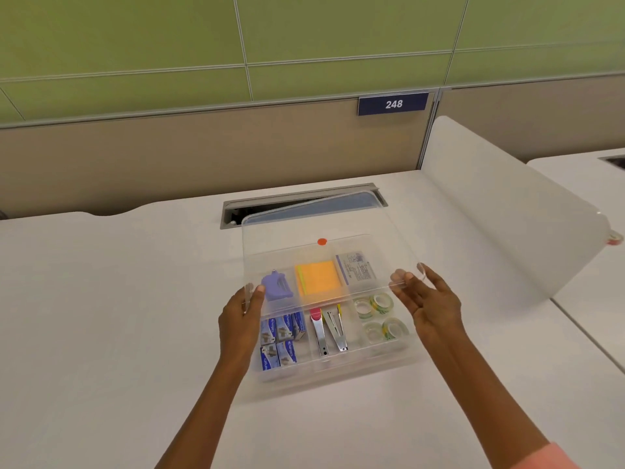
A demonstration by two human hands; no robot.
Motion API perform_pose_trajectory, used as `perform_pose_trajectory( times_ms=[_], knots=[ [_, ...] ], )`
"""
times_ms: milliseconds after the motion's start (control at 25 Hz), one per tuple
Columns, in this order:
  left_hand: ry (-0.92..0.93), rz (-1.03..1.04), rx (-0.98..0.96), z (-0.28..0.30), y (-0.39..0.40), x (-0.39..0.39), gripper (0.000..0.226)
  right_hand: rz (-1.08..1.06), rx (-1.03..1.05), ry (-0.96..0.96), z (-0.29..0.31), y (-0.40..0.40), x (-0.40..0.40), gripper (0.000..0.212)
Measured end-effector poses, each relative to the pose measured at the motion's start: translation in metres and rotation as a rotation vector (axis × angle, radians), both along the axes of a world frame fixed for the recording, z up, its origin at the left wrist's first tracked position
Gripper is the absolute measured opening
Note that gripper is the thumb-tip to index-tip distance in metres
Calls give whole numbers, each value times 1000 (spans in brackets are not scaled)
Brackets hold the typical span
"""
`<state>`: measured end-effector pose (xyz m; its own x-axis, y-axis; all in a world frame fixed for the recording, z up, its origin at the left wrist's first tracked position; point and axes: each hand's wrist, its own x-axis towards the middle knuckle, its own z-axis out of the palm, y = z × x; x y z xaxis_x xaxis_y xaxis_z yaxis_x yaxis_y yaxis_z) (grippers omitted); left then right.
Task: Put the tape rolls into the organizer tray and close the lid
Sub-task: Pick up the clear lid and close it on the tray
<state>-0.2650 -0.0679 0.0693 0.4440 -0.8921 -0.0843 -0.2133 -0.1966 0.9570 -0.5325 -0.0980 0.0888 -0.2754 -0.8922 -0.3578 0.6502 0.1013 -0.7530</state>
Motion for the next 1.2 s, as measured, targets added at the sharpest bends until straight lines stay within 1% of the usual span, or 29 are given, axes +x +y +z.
perform_pose_trajectory(
  times_ms=[120,200,280,360,440,560,680,800,920,1040,1160,1200],
  knots=[
    [-200,93,107,-12,3,-3,36,-49,31,189,-5,2,3,41],
    [-259,135,166,-17,6,-5,38,-73,66,410,-9,1,3,40],
    [-257,137,168,-20,10,-5,39,-69,89,595,-12,1,2,36],
    [-224,118,152,-22,14,-4,41,-75,109,700,-16,2,-1,30],
    [-139,119,143,-23,19,-2,41,-81,133,769,-22,5,-6,22],
    [-21,99,138,-25,32,2,40,-46,163,722,-34,15,-17,14],
    [47,106,107,-30,44,7,37,9,177,630,-46,29,-27,13],
    [83,134,88,-34,53,10,33,74,144,530,-54,41,-29,21],
    [161,162,95,-40,57,12,31,93,122,381,-56,45,-30,30],
    [264,187,103,-46,59,11,25,158,172,234,-60,44,-34,34],
    [260,224,78,-50,60,9,15,252,237,167,-69,41,-41,40],
    [251,240,63,-51,60,8,15,267,243,163,-70,41,-43,42]
  ],
)
